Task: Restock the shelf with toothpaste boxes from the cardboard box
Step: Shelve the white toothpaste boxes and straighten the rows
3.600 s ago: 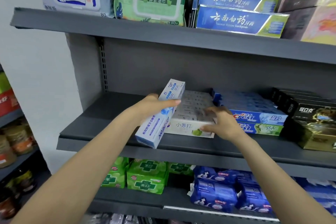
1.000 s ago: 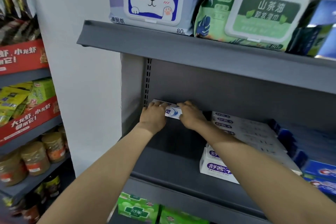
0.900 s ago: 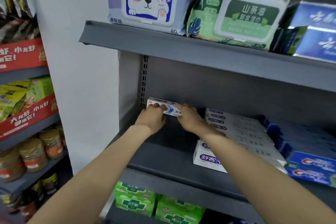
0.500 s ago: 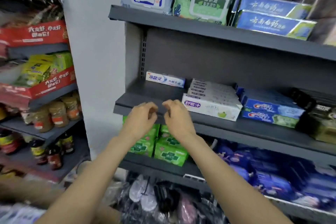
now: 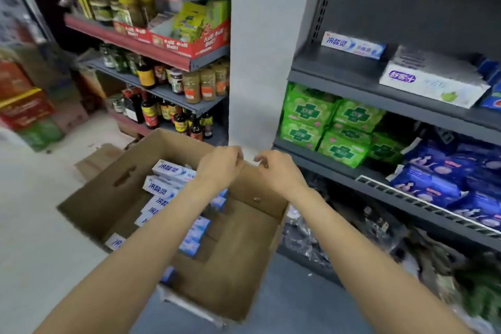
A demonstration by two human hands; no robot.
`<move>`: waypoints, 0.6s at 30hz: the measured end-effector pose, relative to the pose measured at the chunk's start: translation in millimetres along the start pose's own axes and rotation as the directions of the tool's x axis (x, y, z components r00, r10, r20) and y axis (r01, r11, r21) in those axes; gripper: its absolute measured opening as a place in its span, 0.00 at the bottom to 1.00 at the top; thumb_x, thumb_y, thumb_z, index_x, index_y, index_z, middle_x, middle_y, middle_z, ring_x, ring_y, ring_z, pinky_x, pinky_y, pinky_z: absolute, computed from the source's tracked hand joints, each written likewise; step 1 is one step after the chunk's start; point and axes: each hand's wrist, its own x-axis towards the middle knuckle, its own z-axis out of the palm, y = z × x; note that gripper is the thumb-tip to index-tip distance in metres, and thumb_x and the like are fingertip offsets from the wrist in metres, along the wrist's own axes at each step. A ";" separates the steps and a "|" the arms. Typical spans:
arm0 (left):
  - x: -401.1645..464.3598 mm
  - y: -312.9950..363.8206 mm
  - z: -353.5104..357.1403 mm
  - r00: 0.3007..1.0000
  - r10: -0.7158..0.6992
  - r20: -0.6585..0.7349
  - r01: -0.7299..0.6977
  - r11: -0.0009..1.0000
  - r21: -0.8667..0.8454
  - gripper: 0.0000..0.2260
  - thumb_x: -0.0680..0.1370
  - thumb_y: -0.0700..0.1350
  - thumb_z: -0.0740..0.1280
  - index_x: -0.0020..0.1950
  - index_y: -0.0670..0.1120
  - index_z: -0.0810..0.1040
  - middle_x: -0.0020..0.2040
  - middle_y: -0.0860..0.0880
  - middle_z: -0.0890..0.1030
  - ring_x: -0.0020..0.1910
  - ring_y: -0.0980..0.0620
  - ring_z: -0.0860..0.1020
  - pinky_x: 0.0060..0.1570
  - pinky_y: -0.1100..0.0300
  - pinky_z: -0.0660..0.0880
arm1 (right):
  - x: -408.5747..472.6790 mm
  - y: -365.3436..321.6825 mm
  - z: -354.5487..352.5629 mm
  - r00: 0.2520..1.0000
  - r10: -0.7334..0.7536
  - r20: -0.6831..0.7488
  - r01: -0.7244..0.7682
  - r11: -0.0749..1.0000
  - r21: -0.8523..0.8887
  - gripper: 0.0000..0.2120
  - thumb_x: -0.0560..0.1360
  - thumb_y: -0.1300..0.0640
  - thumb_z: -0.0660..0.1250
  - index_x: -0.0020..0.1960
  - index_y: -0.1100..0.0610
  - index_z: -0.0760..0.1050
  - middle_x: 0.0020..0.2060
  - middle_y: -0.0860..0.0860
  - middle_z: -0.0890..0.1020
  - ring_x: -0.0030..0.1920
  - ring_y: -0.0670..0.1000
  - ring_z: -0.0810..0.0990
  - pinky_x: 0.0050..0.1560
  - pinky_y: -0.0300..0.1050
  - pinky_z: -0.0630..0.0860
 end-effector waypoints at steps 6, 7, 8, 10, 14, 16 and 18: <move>9.4 -117.2 24.9 0.980 -0.061 0.189 0.050 0.997 0.061 0.10 0.79 0.42 0.58 0.55 0.40 0.76 0.54 0.39 0.79 0.53 0.39 0.77 0.43 0.52 0.71 | 40.6 -32.3 102.7 0.985 0.118 0.127 -0.120 0.993 0.003 0.14 0.75 0.62 0.59 0.57 0.54 0.78 0.55 0.56 0.81 0.56 0.58 0.78 0.56 0.50 0.75; 14.1 -136.1 29.7 0.973 -0.063 0.223 0.049 0.997 0.064 0.11 0.79 0.42 0.58 0.58 0.41 0.75 0.55 0.39 0.78 0.54 0.39 0.76 0.42 0.52 0.70 | 49.7 -34.9 118.9 0.980 0.140 0.139 -0.144 0.990 0.013 0.14 0.75 0.63 0.60 0.57 0.55 0.77 0.55 0.56 0.80 0.57 0.58 0.78 0.56 0.50 0.75; 20.3 -153.3 34.7 0.966 -0.056 0.254 0.037 0.996 0.079 0.12 0.79 0.41 0.58 0.60 0.41 0.74 0.57 0.39 0.77 0.55 0.39 0.76 0.44 0.52 0.70 | 58.6 -36.6 134.2 0.976 0.160 0.145 -0.164 0.986 0.012 0.15 0.75 0.63 0.60 0.58 0.56 0.77 0.56 0.57 0.79 0.58 0.58 0.77 0.57 0.50 0.74; 35.2 -182.2 45.7 0.949 -0.034 0.313 -0.010 0.990 0.139 0.14 0.79 0.40 0.57 0.63 0.41 0.72 0.60 0.39 0.75 0.59 0.40 0.73 0.49 0.50 0.71 | 74.6 -35.8 161.1 0.963 0.210 0.171 -0.211 0.977 -0.008 0.15 0.76 0.61 0.60 0.62 0.57 0.74 0.60 0.59 0.77 0.61 0.59 0.74 0.59 0.49 0.72; 68.4 -222.7 66.8 0.897 -0.016 0.442 -0.093 0.970 0.225 0.19 0.79 0.42 0.60 0.70 0.42 0.65 0.67 0.42 0.68 0.66 0.42 0.67 0.59 0.47 0.69 | 96.8 -25.6 207.1 0.924 0.275 0.266 -0.282 0.959 -0.011 0.24 0.76 0.54 0.64 0.70 0.57 0.65 0.67 0.57 0.70 0.69 0.58 0.66 0.66 0.47 0.63; 79.0 -240.0 76.5 0.849 -0.011 0.528 -0.114 0.972 0.204 0.26 0.78 0.47 0.64 0.73 0.44 0.60 0.71 0.44 0.64 0.70 0.43 0.62 0.64 0.46 0.67 | 100.5 -24.0 224.0 0.905 0.268 0.330 -0.288 0.958 0.011 0.30 0.74 0.51 0.67 0.73 0.54 0.61 0.70 0.54 0.66 0.72 0.57 0.62 0.67 0.47 0.62; 83.3 -253.5 81.2 0.783 0.005 0.622 -0.145 0.974 0.175 0.37 0.74 0.54 0.69 0.76 0.48 0.54 0.76 0.45 0.55 0.74 0.43 0.55 0.68 0.44 0.63 | 104.0 -24.6 237.1 0.883 0.273 0.381 -0.315 0.948 0.049 0.36 0.74 0.51 0.69 0.76 0.53 0.54 0.74 0.54 0.58 0.74 0.54 0.56 0.69 0.47 0.59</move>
